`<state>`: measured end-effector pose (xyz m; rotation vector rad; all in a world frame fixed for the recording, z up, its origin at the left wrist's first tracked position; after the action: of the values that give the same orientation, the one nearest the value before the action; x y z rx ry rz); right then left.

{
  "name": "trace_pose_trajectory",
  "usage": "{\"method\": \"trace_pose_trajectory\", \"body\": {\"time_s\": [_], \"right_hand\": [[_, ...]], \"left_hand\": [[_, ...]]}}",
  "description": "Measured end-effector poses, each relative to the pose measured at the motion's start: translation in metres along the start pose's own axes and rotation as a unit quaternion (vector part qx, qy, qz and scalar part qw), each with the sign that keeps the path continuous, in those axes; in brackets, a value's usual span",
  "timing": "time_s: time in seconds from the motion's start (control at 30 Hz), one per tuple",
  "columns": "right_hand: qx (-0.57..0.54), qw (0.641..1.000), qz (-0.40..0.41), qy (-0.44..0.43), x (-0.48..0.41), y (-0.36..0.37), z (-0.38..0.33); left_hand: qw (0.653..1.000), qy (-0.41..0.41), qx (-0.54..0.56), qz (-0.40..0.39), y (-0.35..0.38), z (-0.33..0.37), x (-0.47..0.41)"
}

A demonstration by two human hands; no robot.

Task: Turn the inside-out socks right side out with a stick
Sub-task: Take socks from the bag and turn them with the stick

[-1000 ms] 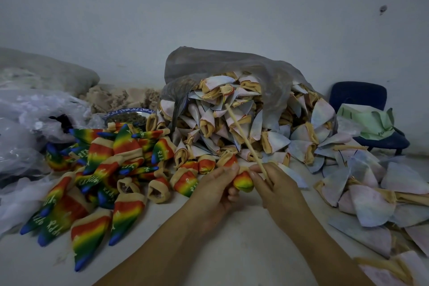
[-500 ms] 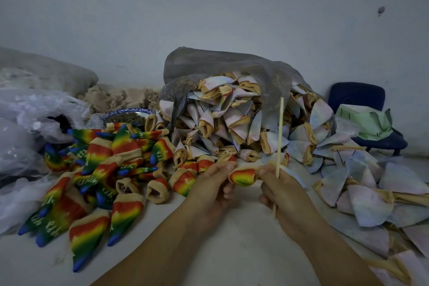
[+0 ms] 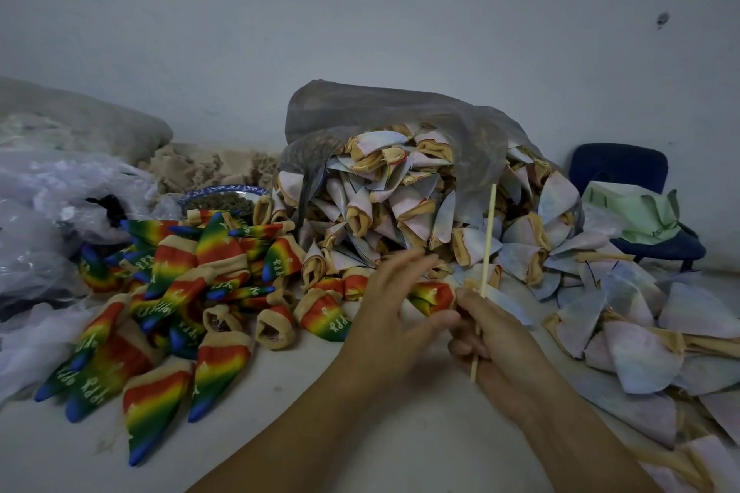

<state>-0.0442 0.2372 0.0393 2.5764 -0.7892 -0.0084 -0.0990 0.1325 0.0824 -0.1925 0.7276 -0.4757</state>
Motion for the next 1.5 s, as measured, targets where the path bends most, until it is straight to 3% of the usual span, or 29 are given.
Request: {"method": "trace_pose_trajectory", "body": {"time_s": [0.07,0.33,0.4,0.5,0.6,0.77,0.9,0.97,1.03,1.17,1.23,1.33,1.5], "right_hand": [[0.001,1.0,-0.019,0.001,0.002,0.003,0.0],[0.152,0.987,0.001,-0.05,0.0,0.001,0.005],[0.142,0.989,-0.005,-0.041,0.001,0.002,0.007],[0.102,0.994,-0.023,-0.022,0.002,0.008,0.01],[0.123,0.992,-0.027,-0.017,0.002,0.011,0.014],[0.136,0.99,-0.023,-0.005,0.002,0.011,0.019],[0.189,0.982,-0.019,-0.012,0.004,0.012,0.02],[0.281,0.959,-0.003,-0.048,0.006,0.011,0.016],[0.4,0.909,0.017,-0.117,0.008,0.009,0.005],[0.494,0.847,0.012,-0.197,0.01,0.006,-0.009],[0.538,0.818,-0.012,-0.201,0.009,0.007,-0.006],[0.592,0.777,-0.033,-0.211,0.007,0.007,-0.002],[0.643,0.729,-0.006,-0.233,0.002,0.004,-0.004]], "left_hand": [[1.0,0.003,0.018,0.0,0.002,0.0,0.002],[0.98,-0.143,0.127,0.048,-0.007,-0.019,0.004],[0.949,-0.215,0.224,0.064,-0.003,-0.031,0.007],[0.872,-0.315,0.372,0.052,0.012,-0.044,0.013],[0.834,-0.361,0.413,0.057,0.017,-0.054,0.015],[0.853,-0.316,0.415,0.013,0.023,-0.047,0.013],[0.876,-0.293,0.383,0.022,0.017,-0.048,0.011],[0.873,-0.315,0.368,0.055,0.009,-0.056,0.01],[0.831,-0.353,0.417,0.102,0.0,-0.07,0.01],[0.652,-0.4,0.615,0.192,-0.018,-0.09,0.009],[0.595,-0.408,0.651,0.236,-0.026,-0.097,0.009],[0.568,-0.409,0.668,0.251,-0.028,-0.1,0.007],[0.593,-0.39,0.66,0.245,-0.029,-0.101,0.005]]}}
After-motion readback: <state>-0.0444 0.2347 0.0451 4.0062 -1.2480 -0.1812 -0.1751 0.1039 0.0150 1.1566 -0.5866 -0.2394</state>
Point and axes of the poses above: each hand's wrist, its own x-axis away from the middle knuckle, its own y-axis out of the palm, z = x × y, the point moved 10 cm from there along -x, towards the middle knuckle, and after that the axes turned 8 degrees about z, right-handed, at the moved point
